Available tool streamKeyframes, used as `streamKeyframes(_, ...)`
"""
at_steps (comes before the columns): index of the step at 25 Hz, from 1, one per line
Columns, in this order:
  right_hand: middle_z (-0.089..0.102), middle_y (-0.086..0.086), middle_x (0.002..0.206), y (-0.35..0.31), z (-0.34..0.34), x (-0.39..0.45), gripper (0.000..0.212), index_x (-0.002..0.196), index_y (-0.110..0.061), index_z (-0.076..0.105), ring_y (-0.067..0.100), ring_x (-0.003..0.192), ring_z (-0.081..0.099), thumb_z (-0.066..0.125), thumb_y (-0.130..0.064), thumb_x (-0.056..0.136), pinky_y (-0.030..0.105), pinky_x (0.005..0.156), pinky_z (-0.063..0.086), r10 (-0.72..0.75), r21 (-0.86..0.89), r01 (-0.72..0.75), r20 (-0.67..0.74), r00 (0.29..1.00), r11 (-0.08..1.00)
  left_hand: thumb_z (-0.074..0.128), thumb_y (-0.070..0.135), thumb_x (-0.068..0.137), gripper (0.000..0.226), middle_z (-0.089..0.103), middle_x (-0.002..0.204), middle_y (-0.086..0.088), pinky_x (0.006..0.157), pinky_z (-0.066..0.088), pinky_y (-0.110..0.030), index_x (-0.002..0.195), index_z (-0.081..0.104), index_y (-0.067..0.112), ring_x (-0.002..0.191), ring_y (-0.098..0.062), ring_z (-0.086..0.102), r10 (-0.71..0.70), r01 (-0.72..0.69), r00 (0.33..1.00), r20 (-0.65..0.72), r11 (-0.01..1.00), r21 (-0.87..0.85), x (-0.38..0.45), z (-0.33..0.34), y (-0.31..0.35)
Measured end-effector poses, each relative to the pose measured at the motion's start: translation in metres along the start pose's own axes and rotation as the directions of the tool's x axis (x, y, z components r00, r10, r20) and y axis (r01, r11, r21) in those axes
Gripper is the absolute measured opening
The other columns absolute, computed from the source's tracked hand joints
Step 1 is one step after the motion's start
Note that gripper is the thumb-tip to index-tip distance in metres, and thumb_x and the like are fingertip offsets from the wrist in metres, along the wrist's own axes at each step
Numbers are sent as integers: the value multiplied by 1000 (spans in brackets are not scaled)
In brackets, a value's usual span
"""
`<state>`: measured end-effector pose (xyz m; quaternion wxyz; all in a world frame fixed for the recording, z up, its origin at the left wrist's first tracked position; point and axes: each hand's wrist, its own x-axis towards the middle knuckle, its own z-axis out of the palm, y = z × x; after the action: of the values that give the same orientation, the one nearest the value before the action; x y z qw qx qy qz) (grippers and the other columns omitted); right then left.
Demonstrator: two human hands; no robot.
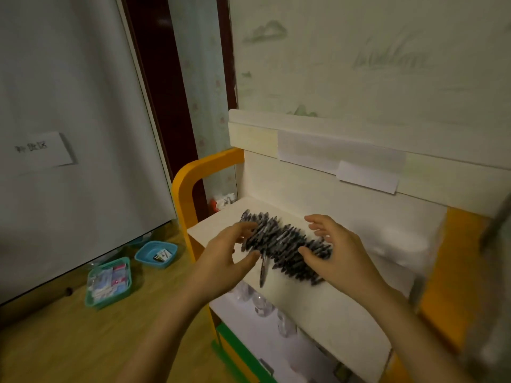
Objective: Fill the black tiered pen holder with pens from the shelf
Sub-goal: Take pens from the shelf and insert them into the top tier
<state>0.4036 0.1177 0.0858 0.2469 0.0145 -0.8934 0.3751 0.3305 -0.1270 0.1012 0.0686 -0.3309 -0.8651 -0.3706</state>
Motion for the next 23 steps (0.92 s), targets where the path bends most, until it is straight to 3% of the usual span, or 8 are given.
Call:
streamKeyframes(4, 55, -21, 120, 30, 33, 50, 55, 129, -49, 41, -4, 109, 52, 67, -49, 80, 9, 81, 39, 70, -41, -71, -15, 997, 997, 59, 45, 91, 49, 55, 122, 18, 86, 47, -16, 136, 39, 42, 107, 1, 52, -7, 7, 998, 54, 1000, 12, 65, 7, -53)
streamKeyframes(9, 54, -21, 123, 57, 55, 87, 57, 131, -49, 40, -5, 110, 50, 67, -48, 82, 6, 81, 35, 158, -112, -157, 1, 987, 981, 62, 39, 91, 52, 54, 120, 14, 87, 49, -19, 138, 42, 34, 106, -3, 54, -76, 81, 985, 155, 996, -29, 99, 49, -117)
streamKeyframes(14, 53, -18, 127, 76, 64, 93, 58, 133, -45, 41, 0, 114, 51, 66, -49, 81, 25, 91, 47, 247, -166, -251, -44, 968, 954, 62, 35, 91, 48, 58, 116, 7, 73, 40, -3, 136, 45, 28, 98, -3, 55, -158, 199, 916, 368, 977, -75, 94, 105, -169)
streamKeyframes(19, 54, -17, 128, 80, 71, 86, 56, 131, -48, 42, 2, 115, 50, 69, -47, 82, 29, 92, 45, 360, -192, -376, -111, 926, 907, 64, 55, 81, 39, 54, 76, 10, 55, 42, -21, 102, 47, 27, 66, -5, 53, -234, 237, 892, 387, 971, 41, 94, 133, -171)
streamKeyframes(21, 55, -17, 127, 79, 74, 83, 55, 131, -47, 43, 2, 115, 51, 68, -47, 82, 30, 95, 46, 373, -200, -395, -141, 917, 897, 65, 63, 76, 46, 51, 72, 9, 51, 35, -21, 92, 39, 30, 62, -6, 49, -225, 208, 889, 398, 974, 86, 96, 138, -168)
streamKeyframes(23, 56, -16, 125, 78, 75, 81, 54, 131, -45, 43, 2, 113, 52, 68, -47, 82, 29, 95, 46, 386, -218, -416, -166, 907, 883, 68, 57, 76, 45, 50, 71, 8, 51, 36, -21, 91, 35, 30, 62, -7, 48, -216, 193, 880, 423, 976, 96, 96, 140, -167)
